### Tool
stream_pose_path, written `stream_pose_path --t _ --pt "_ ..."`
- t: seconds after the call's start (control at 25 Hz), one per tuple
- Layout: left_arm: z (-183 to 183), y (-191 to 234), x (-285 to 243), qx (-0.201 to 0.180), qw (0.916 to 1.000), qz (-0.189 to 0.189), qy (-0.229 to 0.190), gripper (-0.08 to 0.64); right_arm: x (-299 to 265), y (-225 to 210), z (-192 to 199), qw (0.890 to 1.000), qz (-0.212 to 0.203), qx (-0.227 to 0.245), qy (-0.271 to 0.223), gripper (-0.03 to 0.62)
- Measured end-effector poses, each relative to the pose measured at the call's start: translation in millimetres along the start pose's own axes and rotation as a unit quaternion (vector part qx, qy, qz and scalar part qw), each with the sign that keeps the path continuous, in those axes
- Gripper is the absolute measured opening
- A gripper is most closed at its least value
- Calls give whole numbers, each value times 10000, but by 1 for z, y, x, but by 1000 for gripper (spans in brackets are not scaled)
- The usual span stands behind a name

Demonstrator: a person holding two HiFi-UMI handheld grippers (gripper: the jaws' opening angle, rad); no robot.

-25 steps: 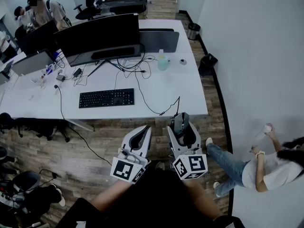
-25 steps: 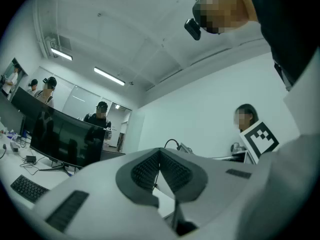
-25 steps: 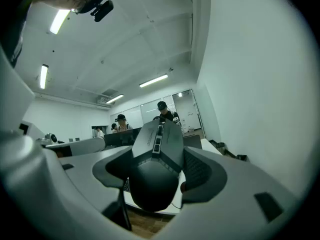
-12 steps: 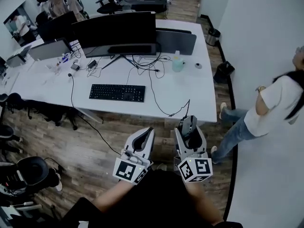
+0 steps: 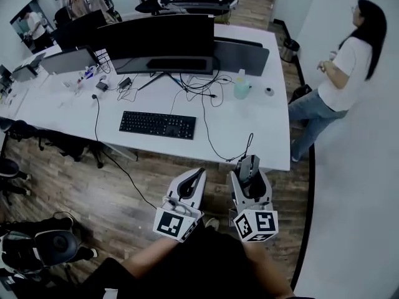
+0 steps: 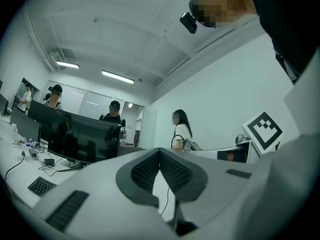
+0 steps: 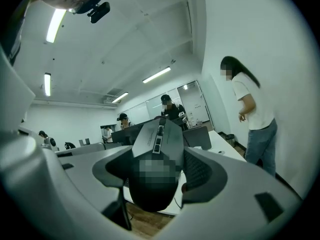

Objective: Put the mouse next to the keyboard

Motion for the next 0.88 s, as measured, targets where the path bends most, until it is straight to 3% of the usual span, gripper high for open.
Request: stream_pose_path --t 0.4,0.88 --pt "15 46 -80 61 10000 25 -44 3 -72 -22 0 9989 346 55 304 313" --pt "30 111 -160 -210 9983 515 188 3 -166 -51 4 9916 1037 152 758 313"
Point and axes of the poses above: the fingertips, and each gripper's own axes: x backward along the fingers, y to its left, z out of its underside, the point moved 7 cm from there along x, backward along the fingers, and after that the axes turned 3 degrees about -z, right-handed, at the moved point
